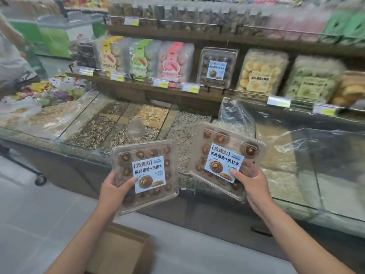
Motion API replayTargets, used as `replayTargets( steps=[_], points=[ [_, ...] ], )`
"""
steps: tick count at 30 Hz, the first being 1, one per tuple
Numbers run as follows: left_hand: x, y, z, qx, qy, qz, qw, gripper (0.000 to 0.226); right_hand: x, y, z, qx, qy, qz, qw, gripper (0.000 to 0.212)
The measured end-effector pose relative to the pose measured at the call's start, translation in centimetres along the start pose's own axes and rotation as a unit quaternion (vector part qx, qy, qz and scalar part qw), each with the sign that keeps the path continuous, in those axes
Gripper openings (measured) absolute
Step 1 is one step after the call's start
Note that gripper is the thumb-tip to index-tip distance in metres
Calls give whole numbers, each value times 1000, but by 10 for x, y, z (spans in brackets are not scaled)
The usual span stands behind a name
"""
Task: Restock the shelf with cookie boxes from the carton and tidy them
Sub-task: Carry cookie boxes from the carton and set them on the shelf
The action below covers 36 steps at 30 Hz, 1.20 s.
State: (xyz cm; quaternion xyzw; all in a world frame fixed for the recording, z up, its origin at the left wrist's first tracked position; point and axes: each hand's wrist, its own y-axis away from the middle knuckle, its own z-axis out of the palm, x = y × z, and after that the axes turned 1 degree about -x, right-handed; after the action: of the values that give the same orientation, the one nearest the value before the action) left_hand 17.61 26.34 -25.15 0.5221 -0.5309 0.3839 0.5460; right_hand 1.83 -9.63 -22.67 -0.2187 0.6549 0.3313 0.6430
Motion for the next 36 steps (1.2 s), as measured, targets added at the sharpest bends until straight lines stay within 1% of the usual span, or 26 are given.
replayTargets(
  steps=[6, 11, 12, 14, 15, 16, 17, 20, 23, 26, 27, 29, 30, 34, 36],
  points=[
    [30, -17, 89, -43, -25, 24, 998, 30, -14, -30, -67, 44, 6, -5, 999, 45],
    [57, -48, 143, -82, -39, 43, 995, 28, -30, -55, -99, 79, -1, -8, 997, 45],
    [64, -56, 153, -92, -36, 45, 994, 30, -34, -60, -102, 82, -4, -8, 997, 45],
    [75, -78, 168, -110, -37, 40, 992, 44, -40, -72, -107, 97, -9, -9, 995, 48],
    [81, -88, 176, -115, -34, 37, 992, 45, -43, -78, -108, 103, -11, -8, 995, 49],
    [87, -99, 184, -120, -27, 38, 992, 40, -46, -85, -110, 110, -15, -7, 994, 47],
    [93, -112, 192, -130, -21, 40, 990, 36, -48, -94, -111, 118, -18, -8, 993, 45],
    [116, -152, 215, -140, -25, 49, 989, 39, -57, -120, -109, 136, -23, -21, 990, 46],
    [132, -203, 235, -146, -43, 67, 986, 29, -68, -146, -101, 151, -30, -30, 988, 44],
    [156, -248, 252, -171, -61, 88, 979, 26, -80, -171, -88, 172, -41, -27, 984, 43],
    [164, -263, 257, -178, -65, 103, 977, 30, -83, -181, -83, 182, -38, -29, 982, 43],
    [177, -299, 266, -188, -59, 103, 975, 53, -86, -198, -73, 202, -31, -28, 978, 39],
    [184, -314, 272, -195, -45, 102, 975, 58, -87, -207, -69, 210, -33, -31, 977, 38],
    [213, -380, 304, -222, -7, 106, 969, 49, -94, -231, -51, 227, -45, -42, 972, 37],
    [225, -416, 319, -219, -14, 130, 967, 42, -94, -240, -45, 234, -53, -46, 970, 35]
  ],
)
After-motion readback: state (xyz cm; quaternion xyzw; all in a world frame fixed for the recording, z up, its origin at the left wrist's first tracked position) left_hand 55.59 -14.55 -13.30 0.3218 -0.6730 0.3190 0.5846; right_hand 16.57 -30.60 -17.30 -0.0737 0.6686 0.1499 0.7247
